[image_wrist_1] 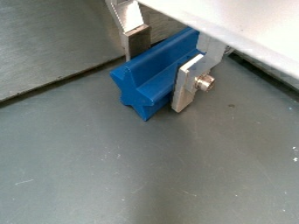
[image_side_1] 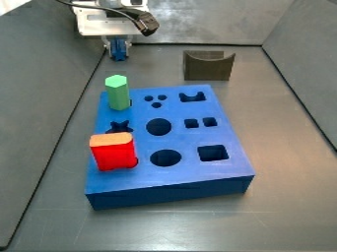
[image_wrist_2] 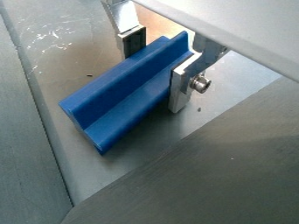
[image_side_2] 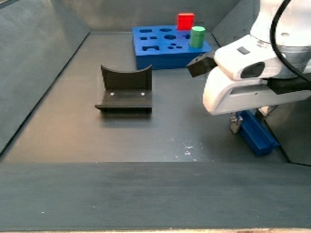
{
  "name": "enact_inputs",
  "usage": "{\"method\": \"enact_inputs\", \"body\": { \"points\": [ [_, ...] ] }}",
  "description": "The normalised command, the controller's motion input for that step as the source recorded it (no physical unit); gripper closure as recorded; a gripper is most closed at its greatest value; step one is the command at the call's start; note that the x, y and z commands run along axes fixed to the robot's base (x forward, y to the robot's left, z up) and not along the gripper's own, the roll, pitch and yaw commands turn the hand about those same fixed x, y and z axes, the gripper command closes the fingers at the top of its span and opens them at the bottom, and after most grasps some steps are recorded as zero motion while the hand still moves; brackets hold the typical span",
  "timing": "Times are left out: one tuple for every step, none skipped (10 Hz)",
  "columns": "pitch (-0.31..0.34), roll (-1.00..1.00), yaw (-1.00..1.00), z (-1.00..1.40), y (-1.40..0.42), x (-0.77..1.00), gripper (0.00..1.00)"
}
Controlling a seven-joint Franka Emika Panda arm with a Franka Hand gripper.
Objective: Pick up the star object. Move up. Place the star object on the fixture. Regrasp the star object. Move to above the board. Insert the star object.
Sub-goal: Pick up the star object.
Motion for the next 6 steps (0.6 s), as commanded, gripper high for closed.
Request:
{"method": "enact_inputs", "body": {
  "points": [
    [0.0,0.0,0.0,0.0,0.0,0.0,1.0],
    [0.0,0.0,0.0,0.0,0.0,0.0,1.0],
    [0.0,0.0,0.0,0.0,0.0,0.0,1.0],
    [0.0,0.0,0.0,0.0,0.0,0.0,1.0],
    [0.0,0.0,0.0,0.0,0.0,0.0,1.0],
    [0.0,0.0,0.0,0.0,0.0,0.0,1.0]
  ]
}}
